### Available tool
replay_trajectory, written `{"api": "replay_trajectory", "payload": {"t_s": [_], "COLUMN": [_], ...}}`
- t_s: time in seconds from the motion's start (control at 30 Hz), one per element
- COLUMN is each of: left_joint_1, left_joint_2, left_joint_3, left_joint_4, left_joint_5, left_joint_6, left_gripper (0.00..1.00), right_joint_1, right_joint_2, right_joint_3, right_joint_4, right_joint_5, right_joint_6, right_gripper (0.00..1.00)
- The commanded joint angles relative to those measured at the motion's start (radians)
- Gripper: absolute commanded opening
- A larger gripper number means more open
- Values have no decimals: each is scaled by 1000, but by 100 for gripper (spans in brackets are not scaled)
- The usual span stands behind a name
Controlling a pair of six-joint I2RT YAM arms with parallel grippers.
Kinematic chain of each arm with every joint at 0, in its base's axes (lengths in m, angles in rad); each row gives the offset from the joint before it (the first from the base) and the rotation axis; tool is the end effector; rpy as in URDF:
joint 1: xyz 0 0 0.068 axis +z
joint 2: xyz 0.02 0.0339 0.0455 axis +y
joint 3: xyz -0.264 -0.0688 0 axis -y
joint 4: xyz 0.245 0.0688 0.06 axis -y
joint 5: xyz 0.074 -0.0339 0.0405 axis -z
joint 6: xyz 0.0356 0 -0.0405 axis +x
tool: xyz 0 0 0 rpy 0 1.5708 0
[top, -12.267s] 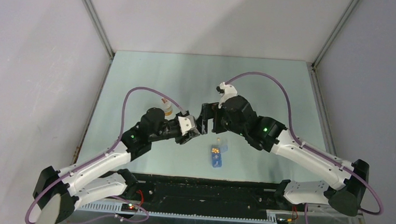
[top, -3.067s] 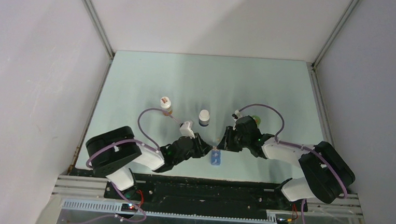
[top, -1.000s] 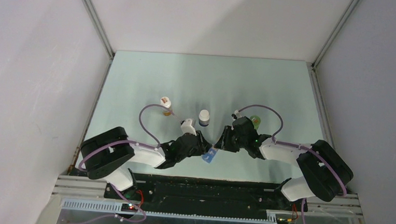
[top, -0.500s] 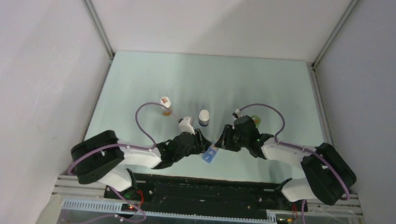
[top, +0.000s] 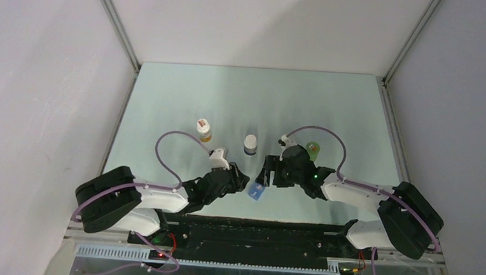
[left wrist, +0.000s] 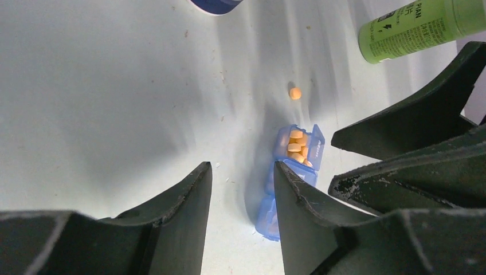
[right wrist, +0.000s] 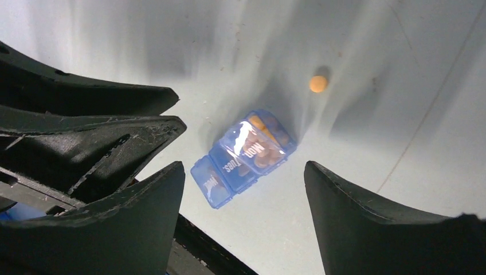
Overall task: Sort the pills into containers
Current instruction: Close the pill container at the center of the board.
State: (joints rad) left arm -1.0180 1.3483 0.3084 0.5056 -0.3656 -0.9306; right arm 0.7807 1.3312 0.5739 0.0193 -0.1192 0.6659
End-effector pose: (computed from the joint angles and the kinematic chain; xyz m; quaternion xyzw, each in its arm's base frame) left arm 0.1315 -0.1889 0.1355 -0.0526 0.8573 -0.3143 0.4043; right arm 0.1800 0.1842 0.1717 -0.0764 0.9100 0.3081 0.2666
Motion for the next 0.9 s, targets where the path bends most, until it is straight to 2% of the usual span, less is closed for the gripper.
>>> {"api": "replay_trajectory", "payload": {"t_s": [0.0, 0.13, 0.27, 0.5, 0.7, 0.87], "left_joint_1": [4, 3, 3, 0, -1, -4], "left_joint_2": [-45, -62, -70, 2, 59, 90], "left_joint_3": [-20, -37, -62, -64, -36, -13], "left_joint_4": [18, 20, 48, 143, 193, 197], "left_joint_5": [-70, -77, -34, 89, 134, 151], "left_joint_6": [23, 18, 20, 58, 69, 86], "left_gripper": [50, 50, 50, 51, 52, 55], "right_joint_1": [51, 103, 132, 133, 124, 115], "right_joint_2": [1, 51, 69, 76, 94, 96], "right_joint_3": [72, 128, 147, 147, 146, 147], "right_joint_4": [-11, -69, -66, -32, -29, -29], "right_joint_5": [107, 212, 281, 222, 167, 156], "right_joint_6": [-87, -174, -286, -414, -441, -416], "right_gripper": [81, 80, 73, 66, 65, 59]}}
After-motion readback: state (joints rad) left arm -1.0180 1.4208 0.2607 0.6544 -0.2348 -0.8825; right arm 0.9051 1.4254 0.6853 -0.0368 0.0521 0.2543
